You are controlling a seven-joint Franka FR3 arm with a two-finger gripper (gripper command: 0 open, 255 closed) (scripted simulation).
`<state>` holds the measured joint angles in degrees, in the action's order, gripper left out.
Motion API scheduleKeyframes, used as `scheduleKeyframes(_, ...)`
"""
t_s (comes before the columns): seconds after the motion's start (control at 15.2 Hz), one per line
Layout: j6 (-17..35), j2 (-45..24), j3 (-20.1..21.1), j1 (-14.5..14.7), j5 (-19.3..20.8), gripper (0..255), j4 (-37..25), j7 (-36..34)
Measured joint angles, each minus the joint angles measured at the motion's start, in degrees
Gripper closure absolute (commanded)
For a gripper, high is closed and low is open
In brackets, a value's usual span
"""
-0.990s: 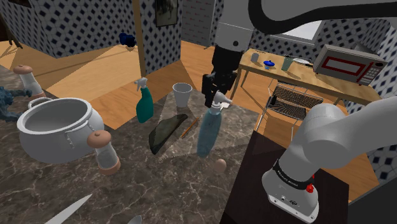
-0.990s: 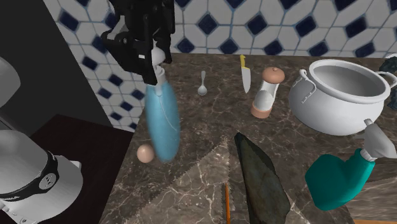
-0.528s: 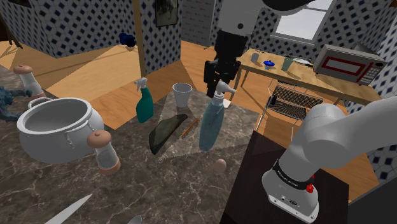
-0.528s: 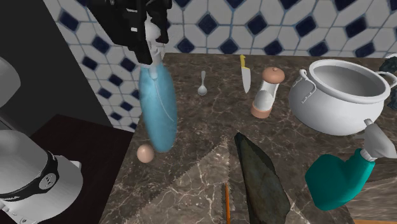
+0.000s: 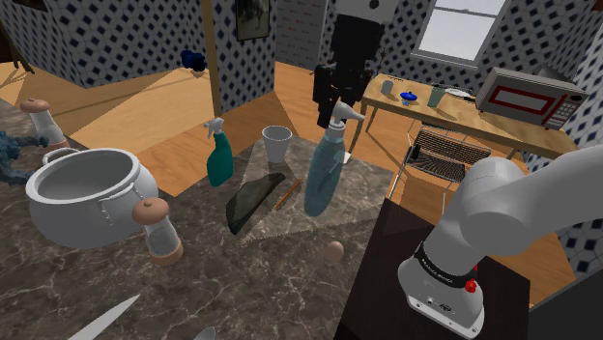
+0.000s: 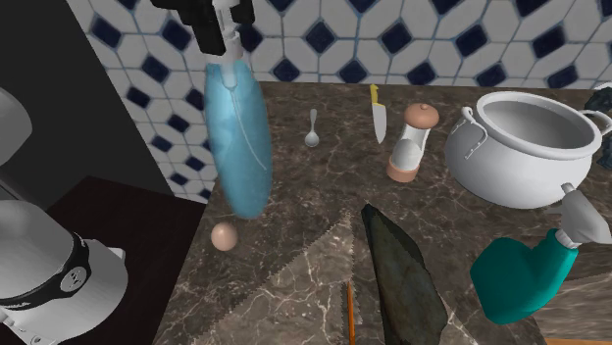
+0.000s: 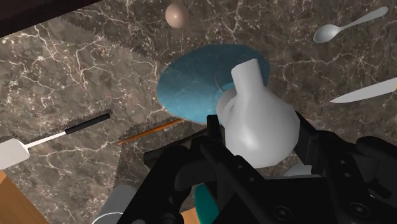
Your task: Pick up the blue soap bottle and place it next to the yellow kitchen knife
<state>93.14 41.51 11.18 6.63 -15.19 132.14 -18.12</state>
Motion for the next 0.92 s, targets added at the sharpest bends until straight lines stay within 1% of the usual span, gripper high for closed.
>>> scheduleKeyframes(0.92,-9.62,-3.33,-1.07,-0.39,1.05,255,-13.02,-1.59)
